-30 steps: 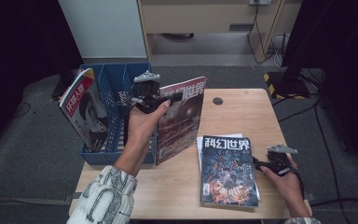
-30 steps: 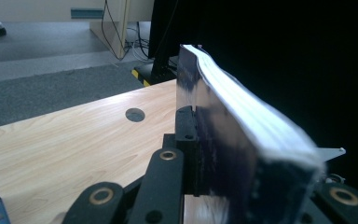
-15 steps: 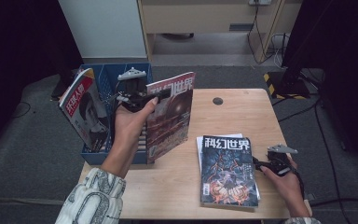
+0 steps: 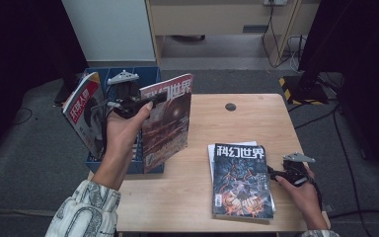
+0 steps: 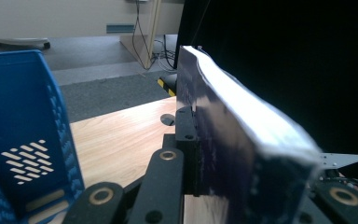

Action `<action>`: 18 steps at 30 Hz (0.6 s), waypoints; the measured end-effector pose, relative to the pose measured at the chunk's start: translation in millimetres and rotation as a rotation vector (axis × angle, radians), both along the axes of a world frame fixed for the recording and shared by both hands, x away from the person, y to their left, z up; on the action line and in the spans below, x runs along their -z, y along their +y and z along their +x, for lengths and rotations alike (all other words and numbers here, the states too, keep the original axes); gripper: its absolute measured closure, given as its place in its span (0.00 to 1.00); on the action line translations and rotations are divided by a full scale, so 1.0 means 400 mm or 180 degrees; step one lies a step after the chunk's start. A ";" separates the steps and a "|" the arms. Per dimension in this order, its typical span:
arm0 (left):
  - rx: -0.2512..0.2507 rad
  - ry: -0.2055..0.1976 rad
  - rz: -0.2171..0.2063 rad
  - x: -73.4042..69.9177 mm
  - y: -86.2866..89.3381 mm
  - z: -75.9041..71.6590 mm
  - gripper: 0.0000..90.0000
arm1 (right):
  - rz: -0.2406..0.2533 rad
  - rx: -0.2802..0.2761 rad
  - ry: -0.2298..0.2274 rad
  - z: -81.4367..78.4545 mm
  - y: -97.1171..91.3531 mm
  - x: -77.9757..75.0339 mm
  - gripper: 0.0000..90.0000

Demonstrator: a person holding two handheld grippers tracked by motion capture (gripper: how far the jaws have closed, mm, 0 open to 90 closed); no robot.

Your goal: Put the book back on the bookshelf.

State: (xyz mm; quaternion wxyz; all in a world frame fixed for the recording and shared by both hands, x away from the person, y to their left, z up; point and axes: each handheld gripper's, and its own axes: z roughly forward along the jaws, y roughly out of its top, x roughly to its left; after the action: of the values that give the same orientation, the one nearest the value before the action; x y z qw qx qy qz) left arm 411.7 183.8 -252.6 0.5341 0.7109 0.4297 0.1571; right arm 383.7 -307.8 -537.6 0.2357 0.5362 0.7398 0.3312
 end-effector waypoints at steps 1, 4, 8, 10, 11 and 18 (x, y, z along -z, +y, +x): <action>-0.0006 0.0001 0.0003 0.000 0.003 0.000 0.93 | -0.0007 -0.0007 0.0001 0.000 0.000 0.000 0.26; -0.0032 0.0009 0.0002 0.001 0.011 0.002 0.93 | 0.0000 0.0000 0.0000 0.000 0.000 0.000 0.26; -0.0048 0.0005 0.0009 0.000 0.017 0.002 0.93 | 0.0000 -0.0001 0.0000 0.000 0.000 0.000 0.26; -0.0047 0.0004 0.0019 0.000 0.017 0.001 0.93 | -0.0001 -0.0002 0.0000 0.000 0.000 0.000 0.26; -0.0047 0.0005 0.0023 0.000 0.017 0.001 0.93 | -0.0001 -0.0002 0.0000 0.000 0.000 0.000 0.26; -0.0068 -0.0001 0.0020 -0.003 0.022 0.000 0.93 | 0.0001 0.0000 0.0000 0.000 0.000 0.000 0.26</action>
State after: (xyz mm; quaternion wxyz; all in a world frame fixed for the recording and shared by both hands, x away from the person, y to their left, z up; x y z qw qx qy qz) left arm 411.6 192.8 -251.4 0.5301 0.7080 0.4367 0.1643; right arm 383.7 -307.8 -537.6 0.2356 0.5363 0.7397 0.3312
